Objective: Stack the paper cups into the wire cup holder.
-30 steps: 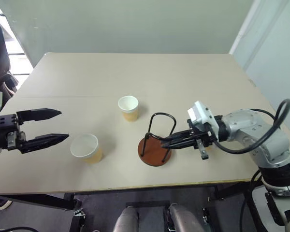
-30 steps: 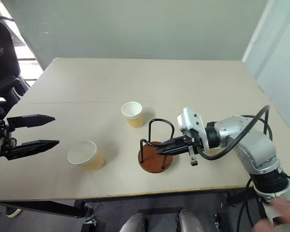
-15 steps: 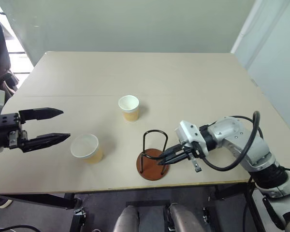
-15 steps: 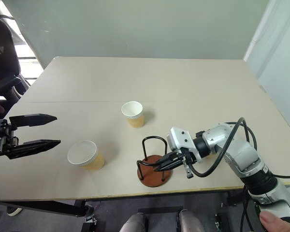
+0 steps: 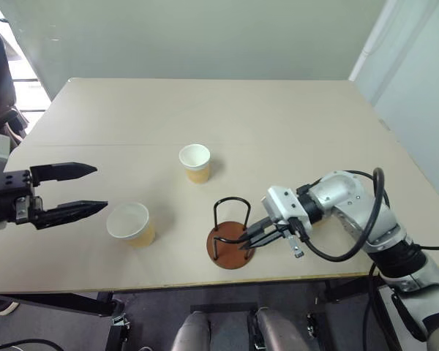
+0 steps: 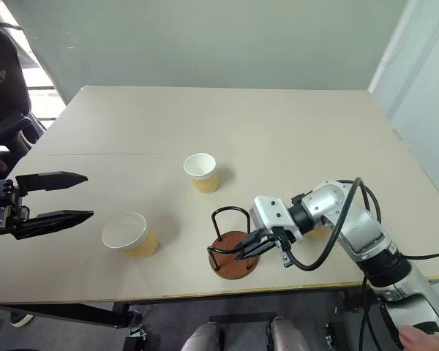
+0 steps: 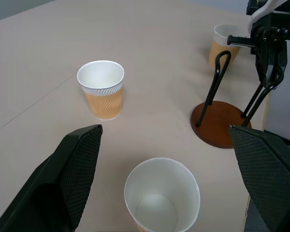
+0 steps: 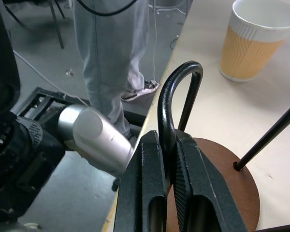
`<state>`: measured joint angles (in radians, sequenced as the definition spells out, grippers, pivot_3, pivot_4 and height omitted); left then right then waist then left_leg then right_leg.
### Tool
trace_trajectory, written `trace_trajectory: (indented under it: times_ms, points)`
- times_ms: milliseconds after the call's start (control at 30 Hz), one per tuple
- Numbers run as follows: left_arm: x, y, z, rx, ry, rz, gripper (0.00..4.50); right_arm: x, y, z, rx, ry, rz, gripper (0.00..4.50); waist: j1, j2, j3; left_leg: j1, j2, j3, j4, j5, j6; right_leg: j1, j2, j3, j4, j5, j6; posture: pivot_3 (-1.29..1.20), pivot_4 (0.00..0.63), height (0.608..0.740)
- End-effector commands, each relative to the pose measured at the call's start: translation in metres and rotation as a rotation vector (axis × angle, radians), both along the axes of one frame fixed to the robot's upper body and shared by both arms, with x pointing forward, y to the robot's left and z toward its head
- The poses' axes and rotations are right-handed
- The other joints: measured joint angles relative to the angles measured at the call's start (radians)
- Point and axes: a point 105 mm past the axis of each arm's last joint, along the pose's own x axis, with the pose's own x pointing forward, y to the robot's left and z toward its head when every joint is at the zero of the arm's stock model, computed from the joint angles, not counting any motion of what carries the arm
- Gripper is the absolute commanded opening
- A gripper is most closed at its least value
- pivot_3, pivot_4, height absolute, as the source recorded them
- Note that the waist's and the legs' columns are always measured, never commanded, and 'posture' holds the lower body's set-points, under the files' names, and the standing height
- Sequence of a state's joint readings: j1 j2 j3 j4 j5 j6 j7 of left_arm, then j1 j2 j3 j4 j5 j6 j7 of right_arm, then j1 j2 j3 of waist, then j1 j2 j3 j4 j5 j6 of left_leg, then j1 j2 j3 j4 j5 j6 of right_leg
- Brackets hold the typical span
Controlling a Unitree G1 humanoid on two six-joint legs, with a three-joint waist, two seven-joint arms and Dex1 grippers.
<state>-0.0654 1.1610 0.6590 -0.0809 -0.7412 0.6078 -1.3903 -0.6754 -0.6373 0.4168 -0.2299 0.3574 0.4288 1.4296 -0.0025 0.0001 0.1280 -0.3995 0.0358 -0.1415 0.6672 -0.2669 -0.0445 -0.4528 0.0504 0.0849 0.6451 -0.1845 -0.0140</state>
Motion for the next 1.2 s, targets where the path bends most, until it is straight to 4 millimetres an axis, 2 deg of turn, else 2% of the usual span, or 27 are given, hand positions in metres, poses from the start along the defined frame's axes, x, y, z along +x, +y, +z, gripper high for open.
trace_trajectory:
  times_ms: [33,133,300,367,500,633,733,800,933,1033,1200]
  points:
    - [-0.003,-0.003,0.01,0.032,-0.037,-0.008,4.5,0.0,0.003,0.005,-0.006,-0.022,0.011,0.57,0.0,0.0,0.0,0.0,0.0,0.0,0.0,0.0,0.0,0.0,0.0,0.0,0.0,0.0,0.0,0.0,0.15,0.74]
    - [-0.004,-0.004,0.01,0.033,-0.039,-0.011,4.5,-0.001,0.003,0.006,-0.012,-0.024,0.026,1.4,0.0,0.0,0.0,0.0,0.0,0.0,0.0,0.0,0.0,0.0,0.0,0.0,0.0,0.0,0.0,0.0,0.15,0.74]
    - [-0.003,-0.005,0.011,0.034,-0.041,-0.014,4.5,0.003,0.002,0.008,-0.012,-0.051,0.015,3.25,0.0,0.0,0.0,0.0,0.0,0.0,0.0,0.0,0.0,0.0,0.0,0.0,0.0,0.0,-0.001,0.0,0.15,0.74]
    - [-0.002,-0.005,0.011,0.034,-0.042,-0.015,4.5,0.008,-0.002,0.014,-0.002,-0.079,-0.005,3.97,0.0,0.0,0.0,0.0,0.0,0.0,0.0,0.0,0.0,0.0,0.0,0.0,0.0,0.001,-0.001,0.0,0.15,0.74]
    - [0.003,-0.005,0.012,0.035,-0.047,-0.018,4.5,0.02,-0.016,0.048,0.057,-0.15,-0.087,3.97,0.002,0.0,0.0,0.0,0.0,0.0,0.001,0.0,0.0,0.0,0.0,0.0,0.0,0.001,-0.001,0.0,0.15,0.74]
    - [0.007,-0.006,0.012,0.035,-0.053,-0.025,4.5,0.027,-0.043,0.091,0.138,-0.22,-0.204,3.97,0.006,0.0,0.0,0.0,0.0,0.0,0.001,0.0,0.0,0.0,0.0,0.0,0.0,0.001,-0.001,0.0,0.15,0.74]
    - [0.009,-0.006,0.011,0.034,-0.055,-0.032,4.5,0.016,-0.065,0.118,0.182,-0.254,-0.258,3.97,0.008,0.0,0.0,-0.001,0.0,0.0,0.0,0.0,0.0,0.0,0.0,0.0,-0.001,0.001,-0.001,0.0,0.15,0.74]
    - [0.011,-0.007,0.01,0.033,-0.057,-0.04,4.5,0.009,-0.079,0.126,0.158,-0.285,-0.309,3.97,0.01,0.0,0.0,-0.001,0.0,0.0,-0.001,0.0,0.0,0.0,0.0,0.0,-0.001,0.0,-0.001,0.0,0.15,0.74]
    - [0.015,-0.008,0.01,0.032,-0.059,-0.06,4.5,0.007,-0.112,0.117,0.026,-0.304,-0.459,3.97,0.016,0.0,0.0,-0.001,0.0,0.001,-0.001,0.0,-0.001,0.001,0.0,0.0,-0.001,-0.002,0.0,0.0,0.15,0.74]
    - [0.021,-0.011,0.008,0.027,-0.057,-0.083,4.5,0.015,-0.136,0.087,-0.13,-0.305,-0.571,3.97,0.018,0.0,0.0,0.0,0.0,0.002,0.0,0.0,-0.001,0.002,0.0,0.0,-0.001,-0.002,0.0,0.0,0.15,0.74]
    - [0.031,-0.017,0.009,0.025,-0.061,-0.117,4.5,0.018,-0.147,0.064,-0.203,-0.288,-0.63,3.97,0.018,0.0,0.0,0.0,0.0,0.002,0.0,0.0,0.0,0.001,0.0,0.001,-0.001,0.0,0.004,0.0,0.15,0.74]
